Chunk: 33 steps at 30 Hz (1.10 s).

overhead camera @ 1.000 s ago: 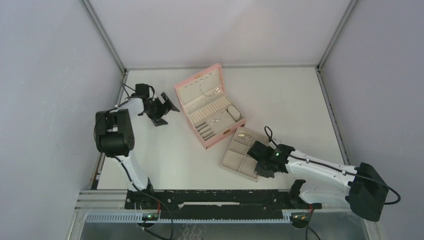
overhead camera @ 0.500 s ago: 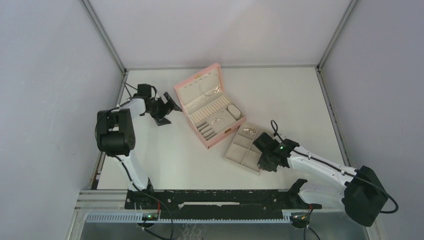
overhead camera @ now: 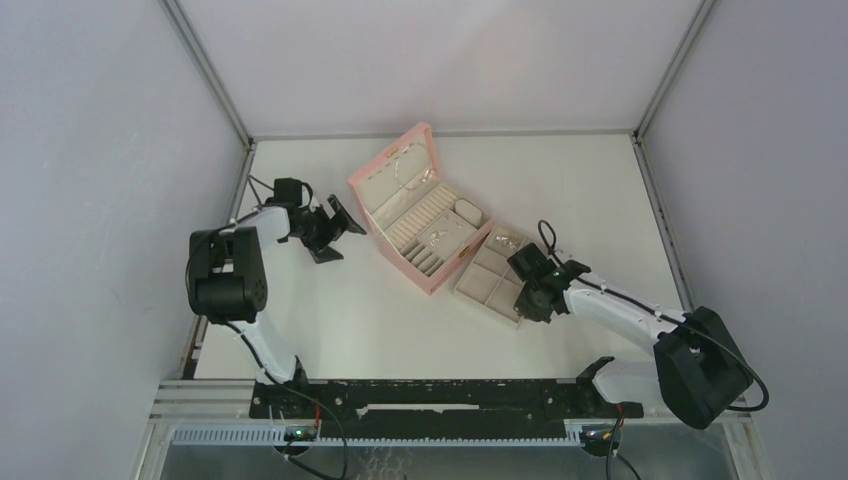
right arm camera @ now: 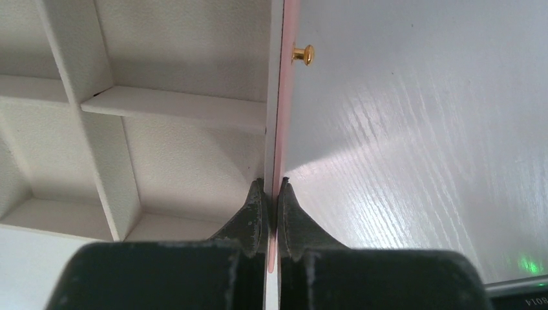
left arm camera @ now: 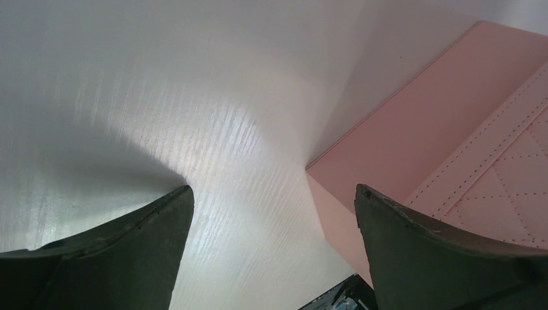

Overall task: Organize the mixed jewelry
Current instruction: Insert the compartment layer into the jewelry box.

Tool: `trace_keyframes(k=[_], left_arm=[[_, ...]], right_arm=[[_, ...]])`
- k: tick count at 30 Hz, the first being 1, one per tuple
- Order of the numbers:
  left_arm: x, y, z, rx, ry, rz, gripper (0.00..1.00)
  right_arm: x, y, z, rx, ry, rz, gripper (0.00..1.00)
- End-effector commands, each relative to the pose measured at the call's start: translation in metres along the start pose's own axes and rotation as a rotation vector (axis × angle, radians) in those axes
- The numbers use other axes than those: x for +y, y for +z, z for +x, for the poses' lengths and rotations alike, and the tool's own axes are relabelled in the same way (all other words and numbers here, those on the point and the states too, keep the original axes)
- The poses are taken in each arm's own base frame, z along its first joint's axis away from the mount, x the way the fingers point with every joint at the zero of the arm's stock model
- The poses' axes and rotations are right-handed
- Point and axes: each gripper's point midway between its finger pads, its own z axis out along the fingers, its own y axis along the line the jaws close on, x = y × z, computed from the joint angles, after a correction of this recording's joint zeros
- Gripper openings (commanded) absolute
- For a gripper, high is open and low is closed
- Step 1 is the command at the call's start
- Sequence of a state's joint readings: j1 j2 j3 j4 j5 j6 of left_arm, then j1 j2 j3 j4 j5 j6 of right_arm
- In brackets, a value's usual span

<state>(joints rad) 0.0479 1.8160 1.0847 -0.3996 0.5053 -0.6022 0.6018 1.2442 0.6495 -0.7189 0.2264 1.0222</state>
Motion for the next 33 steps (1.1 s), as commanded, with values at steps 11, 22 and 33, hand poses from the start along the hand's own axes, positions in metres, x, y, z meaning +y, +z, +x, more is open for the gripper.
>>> trace_keyframes(k=[11, 22, 33], left_arm=[[0.013, -0.028, -0.013, -0.076, -0.047, -0.046, 1.00], [0.009, -0.035, -0.019, -0.084, -0.020, -0.032, 1.00], [0.013, -0.037, -0.009, -0.071, -0.015, -0.034, 1.00]], right_arm=[[0.074, -0.009, -0.003, -0.042, -0.021, -0.167, 0.00], [0.090, -0.010, 0.012, 0.019, -0.015, -0.157, 0.00], [0.075, -0.016, -0.004, -0.081, 0.072, -0.080, 0.00]])
